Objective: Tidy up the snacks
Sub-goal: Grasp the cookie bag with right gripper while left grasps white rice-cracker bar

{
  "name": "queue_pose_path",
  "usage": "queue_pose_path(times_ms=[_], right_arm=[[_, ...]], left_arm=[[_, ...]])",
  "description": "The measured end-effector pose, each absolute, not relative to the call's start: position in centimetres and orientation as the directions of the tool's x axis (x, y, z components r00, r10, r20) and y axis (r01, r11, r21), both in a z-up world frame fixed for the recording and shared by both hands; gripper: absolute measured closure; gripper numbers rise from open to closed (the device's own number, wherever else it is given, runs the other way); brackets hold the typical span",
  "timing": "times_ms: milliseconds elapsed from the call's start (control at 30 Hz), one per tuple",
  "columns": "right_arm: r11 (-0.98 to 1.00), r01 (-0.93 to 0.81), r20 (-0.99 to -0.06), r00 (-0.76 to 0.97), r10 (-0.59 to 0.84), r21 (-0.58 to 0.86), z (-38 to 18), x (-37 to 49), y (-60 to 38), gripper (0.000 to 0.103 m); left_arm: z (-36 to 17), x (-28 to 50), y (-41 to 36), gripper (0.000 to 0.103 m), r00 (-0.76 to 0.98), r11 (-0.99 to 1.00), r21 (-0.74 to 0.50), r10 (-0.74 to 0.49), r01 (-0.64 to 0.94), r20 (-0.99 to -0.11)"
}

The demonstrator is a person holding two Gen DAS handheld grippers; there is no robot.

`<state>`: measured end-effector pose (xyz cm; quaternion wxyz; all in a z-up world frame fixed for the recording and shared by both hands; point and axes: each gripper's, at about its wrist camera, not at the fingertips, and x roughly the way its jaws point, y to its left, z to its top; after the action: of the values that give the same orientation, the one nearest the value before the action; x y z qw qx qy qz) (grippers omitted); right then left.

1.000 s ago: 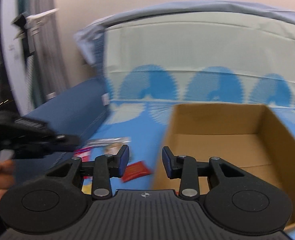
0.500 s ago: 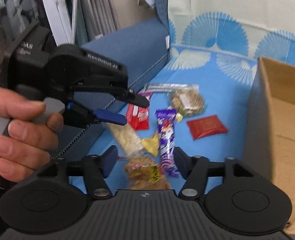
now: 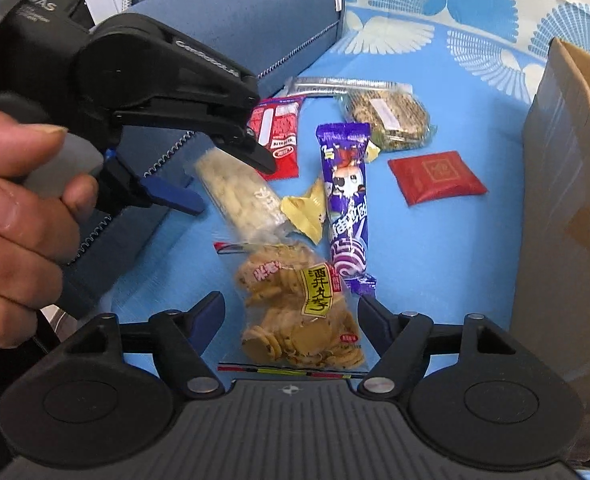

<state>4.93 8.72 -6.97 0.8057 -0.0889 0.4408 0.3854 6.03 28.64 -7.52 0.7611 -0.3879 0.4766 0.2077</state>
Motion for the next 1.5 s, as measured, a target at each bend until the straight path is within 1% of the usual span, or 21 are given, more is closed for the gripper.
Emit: queue_pose_path(times_ms=[167, 300, 367, 467, 500, 533, 600, 733, 800, 900, 1067, 1267, 1500], right_arm=[[0.689, -0.699, -0.798, 0.3, 0.523, 0.19, -7.6, 5.4, 8.8, 0.028], [0.684, -0.707, -0.806, 0.293, 0.515, 0.18, -7.8, 5.2, 8.8, 0.029], [0.68, -0.712, -0.807, 0.292, 0.514, 0.175, -7.8, 5.2, 8.9, 0.032], [0.674, -0.719, -0.807, 0.291, 0.514, 0.17, -7.8, 4.9, 8.9, 0.037], [0.672, -0.721, -0.806, 0.292, 0.514, 0.167, -7.7, 4.9, 8.8, 0.039], [0.671, -0.724, -0.805, 0.297, 0.514, 0.161, -7.6, 4.7, 8.8, 0.041], [0.666, -0.73, -0.802, 0.303, 0.515, 0.152, -7.4, 4.6, 8.7, 0.044], [0.656, -0.744, -0.786, 0.329, 0.523, 0.124, -6.6, 4.0, 8.1, 0.05], [0.661, -0.742, -0.777, 0.35, 0.524, 0.112, -6.1, 3.8, 7.7, 0.05], [0.671, -0.734, -0.764, 0.374, 0.525, 0.101, -5.3, 3.5, 6.8, 0.05], [0.672, -0.733, -0.803, 0.333, 0.494, 0.109, -5.9, 3.5, 6.4, 0.048], [0.675, -0.731, -0.82, 0.321, 0.473, 0.103, -6.6, 3.8, 6.8, 0.045], [0.682, -0.723, -0.831, 0.31, 0.462, 0.11, -7.2, 4.2, 7.2, 0.042]], left_arm=[[-8.6, 7.4, 27.9, 0.034, 0.41, 0.66, -0.319, -0.018, -0.68, -0.912], [-8.5, 8.0, 27.2, 0.034, 0.398, 0.716, -0.253, 0.038, -0.651, -0.916], [-8.6, 8.3, 26.9, 0.035, 0.393, 0.732, -0.233, 0.052, -0.64, -0.918], [-8.5, 8.5, 26.6, 0.042, 0.39, 0.761, -0.197, 0.079, -0.618, -0.918], [-8.4, 8.5, 26.6, 0.047, 0.393, 0.769, -0.19, 0.085, -0.611, -0.916], [-8.4, 8.6, 26.6, 0.056, 0.396, 0.772, -0.187, 0.091, -0.608, -0.914], [-8.2, 8.4, 26.7, 0.062, 0.403, 0.777, -0.18, 0.101, -0.603, -0.91], [-7.3, 7.9, 26.9, 0.062, 0.441, 0.783, -0.206, 0.096, -0.586, -0.892], [-6.7, 7.6, 26.8, 0.062, 0.466, 0.79, -0.217, 0.097, -0.573, -0.879], [-6.0, 7.4, 26.2, 0.062, 0.496, 0.818, -0.251, 0.049, -0.518, -0.867], [-6.6, 8.0, 24.6, 0.062, 0.447, 0.867, -0.227, -0.006, -0.444, -0.895], [-7.3, 8.0, 24.5, 0.062, 0.432, 0.867, -0.236, -0.026, -0.439, -0.902], [-7.6, 8.1, 24.7, 0.058, 0.424, 0.868, -0.237, -0.034, -0.436, -0.905]])
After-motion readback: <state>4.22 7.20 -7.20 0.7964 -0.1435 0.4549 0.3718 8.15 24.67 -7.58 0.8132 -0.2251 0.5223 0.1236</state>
